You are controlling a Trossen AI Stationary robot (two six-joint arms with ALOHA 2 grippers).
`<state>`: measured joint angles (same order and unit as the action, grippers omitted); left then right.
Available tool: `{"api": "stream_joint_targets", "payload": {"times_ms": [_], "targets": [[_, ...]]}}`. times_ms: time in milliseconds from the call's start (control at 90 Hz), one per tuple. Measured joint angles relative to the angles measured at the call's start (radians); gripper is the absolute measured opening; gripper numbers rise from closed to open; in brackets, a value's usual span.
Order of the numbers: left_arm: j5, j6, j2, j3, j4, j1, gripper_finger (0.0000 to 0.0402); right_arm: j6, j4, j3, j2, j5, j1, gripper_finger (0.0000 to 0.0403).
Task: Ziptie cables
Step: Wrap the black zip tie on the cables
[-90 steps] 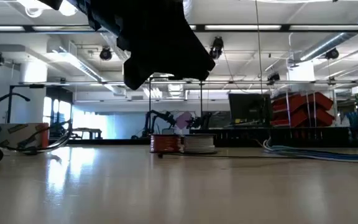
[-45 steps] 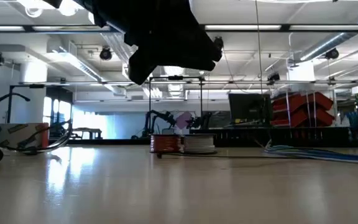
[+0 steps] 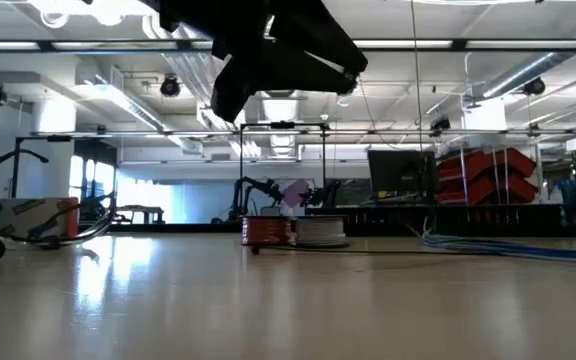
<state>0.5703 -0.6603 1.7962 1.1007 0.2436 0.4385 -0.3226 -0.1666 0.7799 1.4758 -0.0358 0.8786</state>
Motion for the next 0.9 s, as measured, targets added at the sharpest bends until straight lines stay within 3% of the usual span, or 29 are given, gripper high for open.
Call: {"api": "stream_joint_targets", "payload": {"times_ms": [144,300,633,756,900], "targets": [[0.016,0.008,0.000,-0.001,0.000,0.011,0.0090,-0.046,-0.161,0.000,-0.105,-0.108,-0.002,0.0276],[0.010,0.026,0.000,-0.017,-0.011,0.014,0.0086,-0.071,-0.269,-0.010,-0.191,-0.281,-0.002,0.0264],[-0.058,-0.020,-0.002,-0.026,-0.422,-0.005,0.0114,-0.069,-0.121,-0.147,-0.251,-0.316,-0.003,0.0225],[-0.066,0.048,-0.002,-0.026,-0.436,-0.036,0.0140,-0.025,-0.039,-0.193,-0.248,-0.341,-0.015,0.0223],[-0.164,0.137,0.006,-0.065,-0.415,-0.089,0.0178,0.039,-0.002,-0.219,-0.251,-0.419,-0.055,0.0230]]}}
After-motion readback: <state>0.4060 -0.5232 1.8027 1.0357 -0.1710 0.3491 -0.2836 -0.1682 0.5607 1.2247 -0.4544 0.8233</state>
